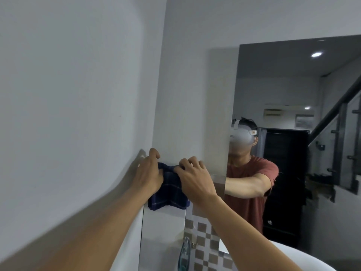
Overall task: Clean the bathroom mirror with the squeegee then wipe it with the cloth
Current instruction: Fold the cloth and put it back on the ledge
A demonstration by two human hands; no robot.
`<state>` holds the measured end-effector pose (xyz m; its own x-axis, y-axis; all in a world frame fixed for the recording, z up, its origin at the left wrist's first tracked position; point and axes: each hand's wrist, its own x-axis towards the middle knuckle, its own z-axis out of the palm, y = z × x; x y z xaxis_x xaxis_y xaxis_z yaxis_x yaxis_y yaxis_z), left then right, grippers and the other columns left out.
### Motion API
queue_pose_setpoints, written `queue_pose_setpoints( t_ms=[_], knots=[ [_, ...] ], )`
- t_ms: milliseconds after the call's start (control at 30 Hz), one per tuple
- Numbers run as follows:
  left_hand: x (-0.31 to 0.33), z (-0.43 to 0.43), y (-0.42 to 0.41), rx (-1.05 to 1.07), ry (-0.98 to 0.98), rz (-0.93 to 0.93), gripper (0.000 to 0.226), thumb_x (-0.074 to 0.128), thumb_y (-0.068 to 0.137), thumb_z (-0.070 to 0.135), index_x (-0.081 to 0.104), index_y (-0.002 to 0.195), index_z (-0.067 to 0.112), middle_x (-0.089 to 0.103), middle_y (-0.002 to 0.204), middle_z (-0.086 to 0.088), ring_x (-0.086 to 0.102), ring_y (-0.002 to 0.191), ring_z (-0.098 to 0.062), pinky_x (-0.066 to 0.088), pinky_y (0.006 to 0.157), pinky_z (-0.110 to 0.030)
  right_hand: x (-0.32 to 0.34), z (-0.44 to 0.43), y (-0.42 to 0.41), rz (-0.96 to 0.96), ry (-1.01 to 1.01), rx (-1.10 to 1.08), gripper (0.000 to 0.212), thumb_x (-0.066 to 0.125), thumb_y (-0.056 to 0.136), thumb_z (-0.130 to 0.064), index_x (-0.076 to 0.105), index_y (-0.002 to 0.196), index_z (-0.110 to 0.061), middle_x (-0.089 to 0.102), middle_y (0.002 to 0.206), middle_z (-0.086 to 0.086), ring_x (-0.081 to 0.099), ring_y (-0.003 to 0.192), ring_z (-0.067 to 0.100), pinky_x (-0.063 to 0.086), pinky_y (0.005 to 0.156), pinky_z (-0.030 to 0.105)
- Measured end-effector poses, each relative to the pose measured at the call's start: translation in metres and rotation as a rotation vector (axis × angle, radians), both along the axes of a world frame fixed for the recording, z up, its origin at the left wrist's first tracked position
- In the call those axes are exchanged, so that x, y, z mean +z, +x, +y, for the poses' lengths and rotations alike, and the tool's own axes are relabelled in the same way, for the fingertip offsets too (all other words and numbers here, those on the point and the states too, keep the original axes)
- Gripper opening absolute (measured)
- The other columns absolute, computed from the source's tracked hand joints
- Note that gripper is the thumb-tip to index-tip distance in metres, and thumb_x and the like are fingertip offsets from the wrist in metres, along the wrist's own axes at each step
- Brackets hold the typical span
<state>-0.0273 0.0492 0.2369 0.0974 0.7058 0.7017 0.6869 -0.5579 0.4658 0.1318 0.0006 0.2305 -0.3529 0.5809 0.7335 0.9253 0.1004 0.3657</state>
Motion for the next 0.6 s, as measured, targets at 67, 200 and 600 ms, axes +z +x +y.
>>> queue_pose_setpoints(
  t_ms=[67, 200, 600],
  knots=[
    [0.001, -0.003, -0.001, 0.044, 0.033, 0.094, 0.022, 0.055, 0.095, 0.010, 0.043, 0.111, 0.019, 0.049, 0.091, -0.001, 0.049, 0.070, -0.013, 0.030, 0.050, -0.020, -0.002, -0.002, 0.001, -0.009, -0.061, 0.018, 0.028, 0.052, 0.095, -0.015, 0.065, 0.120, -0.017, 0.062, 0.122, 0.004, 0.050, 0.111, 0.028, 0.045, 0.094, 0.040],
    [-0.001, -0.006, -0.005, 0.014, -0.011, 0.278, 0.018, 0.050, 0.096, 0.011, 0.064, 0.106, 0.017, 0.051, 0.119, -0.007, 0.055, 0.097, -0.023, 0.048, 0.076, -0.030, 0.002, -0.015, 0.002, 0.113, -0.195, 0.079, 0.040, 0.038, 0.099, -0.030, 0.059, 0.132, -0.020, 0.060, 0.130, 0.000, 0.045, 0.117, 0.024, 0.037, 0.101, 0.036],
    [-0.008, -0.028, -0.014, 0.007, -0.107, 0.456, 0.036, 0.041, 0.103, 0.030, 0.047, 0.138, 0.026, 0.060, 0.124, -0.012, 0.049, 0.116, -0.027, 0.040, 0.084, -0.035, 0.008, -0.024, 0.008, 0.256, -0.475, 0.078, 0.034, 0.051, 0.096, -0.029, 0.054, 0.129, -0.027, 0.068, 0.118, -0.002, 0.047, 0.112, 0.024, 0.041, 0.093, 0.038]
  ],
)
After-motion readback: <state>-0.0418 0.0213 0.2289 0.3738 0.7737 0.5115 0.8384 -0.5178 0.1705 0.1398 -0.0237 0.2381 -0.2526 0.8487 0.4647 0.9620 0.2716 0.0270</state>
